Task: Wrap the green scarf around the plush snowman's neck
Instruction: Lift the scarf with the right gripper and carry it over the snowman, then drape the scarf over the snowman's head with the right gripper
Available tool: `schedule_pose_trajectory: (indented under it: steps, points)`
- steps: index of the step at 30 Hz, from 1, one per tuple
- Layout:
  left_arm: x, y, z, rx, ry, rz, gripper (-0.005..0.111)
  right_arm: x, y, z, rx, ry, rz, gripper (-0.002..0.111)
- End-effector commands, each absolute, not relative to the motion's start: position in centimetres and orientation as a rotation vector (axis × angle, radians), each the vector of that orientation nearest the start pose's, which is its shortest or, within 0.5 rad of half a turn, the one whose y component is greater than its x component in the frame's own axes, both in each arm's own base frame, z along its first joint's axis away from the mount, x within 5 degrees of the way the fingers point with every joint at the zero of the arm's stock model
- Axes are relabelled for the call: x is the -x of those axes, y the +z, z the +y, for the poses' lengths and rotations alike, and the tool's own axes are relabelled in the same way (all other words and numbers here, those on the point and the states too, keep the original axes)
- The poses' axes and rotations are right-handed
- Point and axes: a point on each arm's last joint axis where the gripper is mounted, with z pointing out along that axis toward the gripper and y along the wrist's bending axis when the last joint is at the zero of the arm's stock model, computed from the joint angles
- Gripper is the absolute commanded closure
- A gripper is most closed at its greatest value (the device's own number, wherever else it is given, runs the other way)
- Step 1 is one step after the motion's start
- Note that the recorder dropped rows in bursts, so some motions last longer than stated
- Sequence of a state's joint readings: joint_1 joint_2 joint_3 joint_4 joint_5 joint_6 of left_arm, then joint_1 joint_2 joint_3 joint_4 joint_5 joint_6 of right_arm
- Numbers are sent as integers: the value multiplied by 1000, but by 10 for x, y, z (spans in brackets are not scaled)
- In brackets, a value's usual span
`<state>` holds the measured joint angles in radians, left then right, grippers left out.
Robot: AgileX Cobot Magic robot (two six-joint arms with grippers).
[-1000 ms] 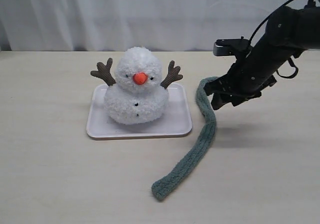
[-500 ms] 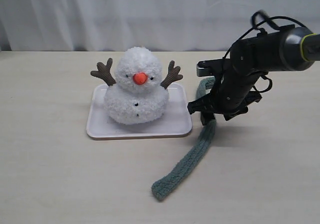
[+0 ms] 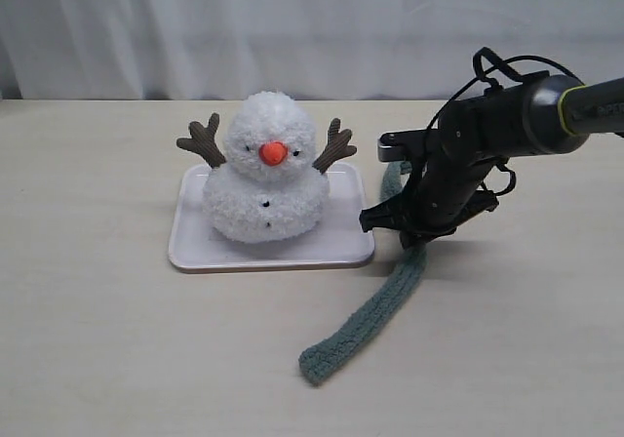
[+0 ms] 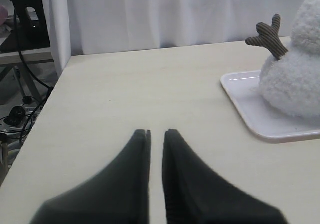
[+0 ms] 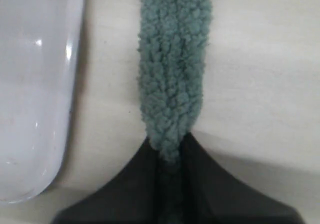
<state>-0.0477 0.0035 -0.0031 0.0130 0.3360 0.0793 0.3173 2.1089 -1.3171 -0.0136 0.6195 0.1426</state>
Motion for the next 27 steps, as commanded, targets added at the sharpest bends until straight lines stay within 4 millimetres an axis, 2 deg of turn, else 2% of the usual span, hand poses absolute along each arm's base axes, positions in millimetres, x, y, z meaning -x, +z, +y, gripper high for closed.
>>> schedule_pose_trajectory:
  steps: [1, 4, 9, 12, 16, 19, 27]
  points:
    - [-54, 184, -2, -121, 37, 1804, 96, -384, 117, 125, 294, 68, 2876, 104]
    - [-54, 184, -2, -121, 37, 1804, 96, -383, 141, 125, 307, 75, 2829, 104]
    - [-54, 184, -2, -121, 37, 1804, 96, -369, 197, 124, 383, 89, 2750, 104]
    - [-54, 184, -2, -121, 37, 1804, 96, -352, 233, 139, 531, 93, 2652, 104]
    - [-54, 184, -2, -121, 37, 1804, 96, -324, 281, 165, 716, 88, 2439, 104]
    - [-54, 184, -2, -121, 37, 1803, 96, -302, 309, 182, 809, 91, 2312, 104]
    - [-54, 184, -2, -121, 37, 1803, 96, -249, 349, 217, 1098, 93, 2039, 104]
